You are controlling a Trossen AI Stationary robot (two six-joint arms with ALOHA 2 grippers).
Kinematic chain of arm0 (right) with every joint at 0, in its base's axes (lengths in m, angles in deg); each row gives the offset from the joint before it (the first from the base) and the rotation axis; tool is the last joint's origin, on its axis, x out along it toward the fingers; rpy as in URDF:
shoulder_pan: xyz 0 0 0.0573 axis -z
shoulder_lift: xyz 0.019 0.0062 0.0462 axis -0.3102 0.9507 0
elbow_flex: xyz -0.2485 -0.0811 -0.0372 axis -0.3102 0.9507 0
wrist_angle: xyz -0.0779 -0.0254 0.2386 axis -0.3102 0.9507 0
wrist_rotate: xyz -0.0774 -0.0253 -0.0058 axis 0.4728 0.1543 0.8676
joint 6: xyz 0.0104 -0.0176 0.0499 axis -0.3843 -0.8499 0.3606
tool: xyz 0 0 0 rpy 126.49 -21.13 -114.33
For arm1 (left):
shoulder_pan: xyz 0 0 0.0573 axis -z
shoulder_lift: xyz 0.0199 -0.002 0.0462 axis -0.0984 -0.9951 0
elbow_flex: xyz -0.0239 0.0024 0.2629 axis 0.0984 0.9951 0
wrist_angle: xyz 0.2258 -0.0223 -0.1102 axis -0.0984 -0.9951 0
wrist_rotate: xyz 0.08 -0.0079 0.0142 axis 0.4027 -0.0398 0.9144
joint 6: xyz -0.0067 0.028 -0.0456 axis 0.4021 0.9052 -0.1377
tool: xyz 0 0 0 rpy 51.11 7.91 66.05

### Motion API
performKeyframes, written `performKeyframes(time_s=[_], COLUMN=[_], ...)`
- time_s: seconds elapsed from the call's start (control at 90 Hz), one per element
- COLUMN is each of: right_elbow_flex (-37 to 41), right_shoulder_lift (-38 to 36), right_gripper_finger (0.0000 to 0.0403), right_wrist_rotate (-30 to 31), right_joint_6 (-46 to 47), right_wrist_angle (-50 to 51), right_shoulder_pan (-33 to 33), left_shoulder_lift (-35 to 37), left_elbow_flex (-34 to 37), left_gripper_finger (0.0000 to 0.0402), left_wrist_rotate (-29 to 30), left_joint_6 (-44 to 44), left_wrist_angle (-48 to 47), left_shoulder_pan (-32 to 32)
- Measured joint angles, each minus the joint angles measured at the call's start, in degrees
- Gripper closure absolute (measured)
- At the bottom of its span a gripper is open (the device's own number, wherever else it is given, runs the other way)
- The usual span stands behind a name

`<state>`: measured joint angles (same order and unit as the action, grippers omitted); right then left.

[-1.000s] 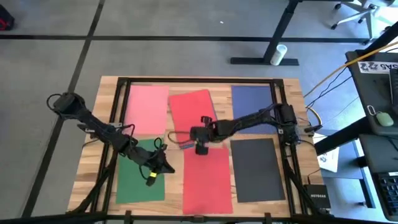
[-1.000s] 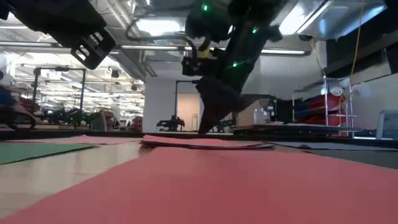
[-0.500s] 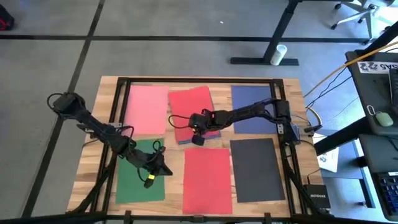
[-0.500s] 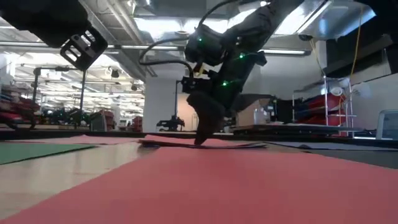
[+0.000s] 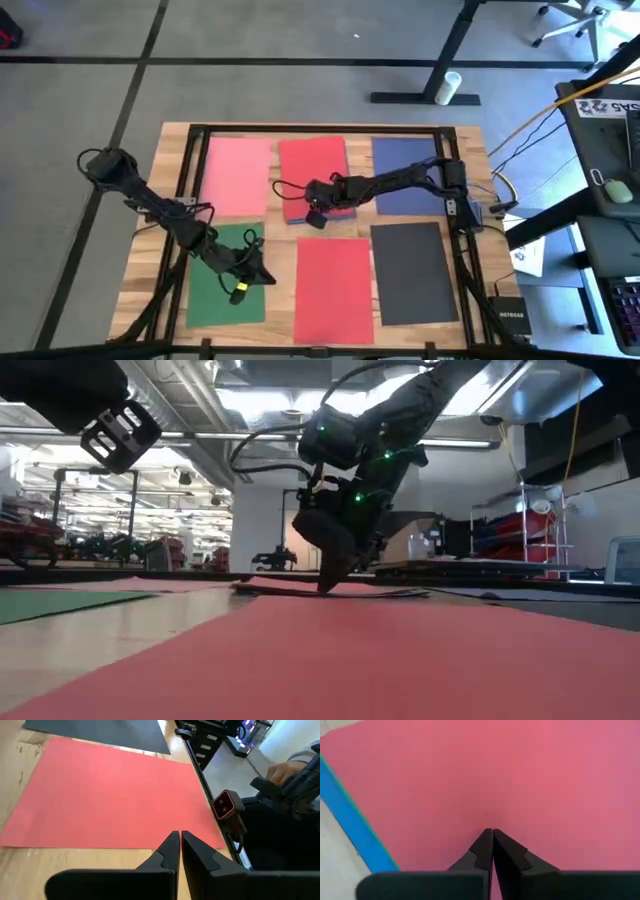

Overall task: Organize paper
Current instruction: Adjust the stacked colored papers on the table

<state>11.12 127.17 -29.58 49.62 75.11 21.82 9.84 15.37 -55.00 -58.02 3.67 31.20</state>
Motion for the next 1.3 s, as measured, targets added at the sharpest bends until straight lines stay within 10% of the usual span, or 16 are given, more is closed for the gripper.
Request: performKeyframes(time_s=[1.3], right_elbow_flex=[2.97], right_shoulder_lift=[-8.17], right_gripper_finger=[0.0403], right_wrist_rotate=[-2.54], right_joint_6=[0.93], right_wrist_angle=[4.86], right_shoulder_pan=[5.81], left_shoulder_lift=[0.00], left_elbow_flex=[0.20], left_gripper_finger=[0.0402], left_wrist_rotate=[3.61], left_joint_6=[-3.29], left_wrist_angle=[-1.07], left_shoulder_pan=[2.55])
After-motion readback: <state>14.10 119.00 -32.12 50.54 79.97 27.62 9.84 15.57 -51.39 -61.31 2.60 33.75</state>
